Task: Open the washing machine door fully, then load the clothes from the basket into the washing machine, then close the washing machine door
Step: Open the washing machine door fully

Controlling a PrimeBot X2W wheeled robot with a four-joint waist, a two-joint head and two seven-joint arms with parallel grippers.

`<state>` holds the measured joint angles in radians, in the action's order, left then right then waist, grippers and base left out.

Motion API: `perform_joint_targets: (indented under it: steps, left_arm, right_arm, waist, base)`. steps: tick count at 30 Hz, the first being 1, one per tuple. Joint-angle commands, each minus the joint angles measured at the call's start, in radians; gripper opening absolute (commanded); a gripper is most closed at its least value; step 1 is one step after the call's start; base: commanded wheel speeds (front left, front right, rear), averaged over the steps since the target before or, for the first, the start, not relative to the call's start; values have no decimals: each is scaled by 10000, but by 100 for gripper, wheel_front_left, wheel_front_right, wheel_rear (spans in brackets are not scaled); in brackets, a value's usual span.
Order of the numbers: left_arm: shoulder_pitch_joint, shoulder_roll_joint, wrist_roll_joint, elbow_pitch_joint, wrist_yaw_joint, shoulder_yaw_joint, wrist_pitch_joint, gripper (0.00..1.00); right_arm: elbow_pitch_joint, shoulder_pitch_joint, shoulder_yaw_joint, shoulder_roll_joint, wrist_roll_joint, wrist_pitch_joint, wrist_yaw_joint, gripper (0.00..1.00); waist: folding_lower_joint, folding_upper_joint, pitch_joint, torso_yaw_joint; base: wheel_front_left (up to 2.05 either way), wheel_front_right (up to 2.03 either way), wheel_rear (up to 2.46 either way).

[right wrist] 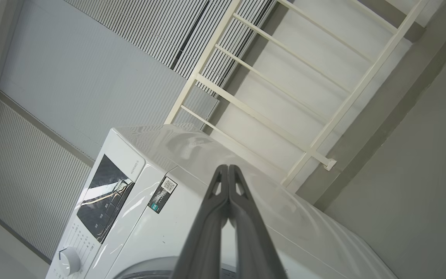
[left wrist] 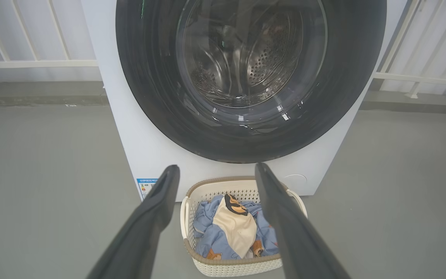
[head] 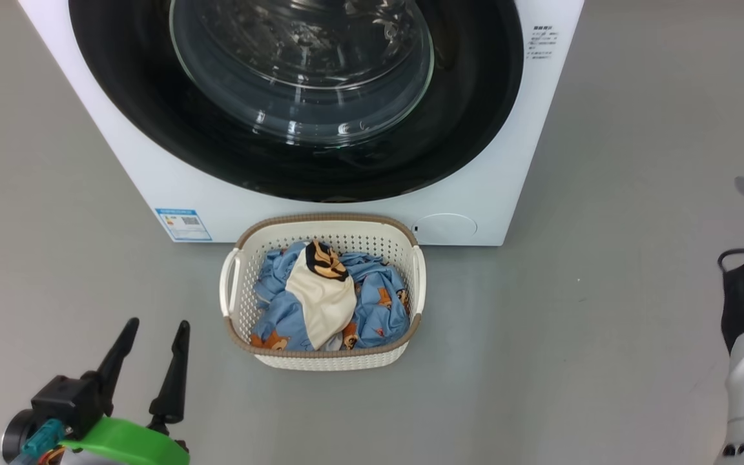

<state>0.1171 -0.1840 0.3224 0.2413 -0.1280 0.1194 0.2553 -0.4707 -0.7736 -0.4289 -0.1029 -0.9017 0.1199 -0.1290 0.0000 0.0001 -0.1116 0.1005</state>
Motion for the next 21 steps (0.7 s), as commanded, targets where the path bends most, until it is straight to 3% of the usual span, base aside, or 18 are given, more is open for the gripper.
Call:
perform_joint_targets:
  steps: [1, 9, 21]
  left_arm:
    - [435, -302, 41, -182, -27, -339, 65, 100]
    - [598, -329, 72, -233, -27, -300, 65, 100]
    - [1074, -271, 208, -363, -27, -88, 65, 100]
  right_arm:
    - [147, -493, 74, 20, -199, -99, -17, 0]
    - [-1105, -1849, -995, -349, -300, -806, -17, 0]
    - [-3067, -3884, -1934, -588, 912, -2466, -17, 0]
  waist:
    - [0, -1, -72, 50]
    - [0, -1, -431, 141]
    - [0, -1, -1402, 388]
  base:
    - [0, 0, 0]
    - [0, 0, 0]
    - [0, 0, 0]
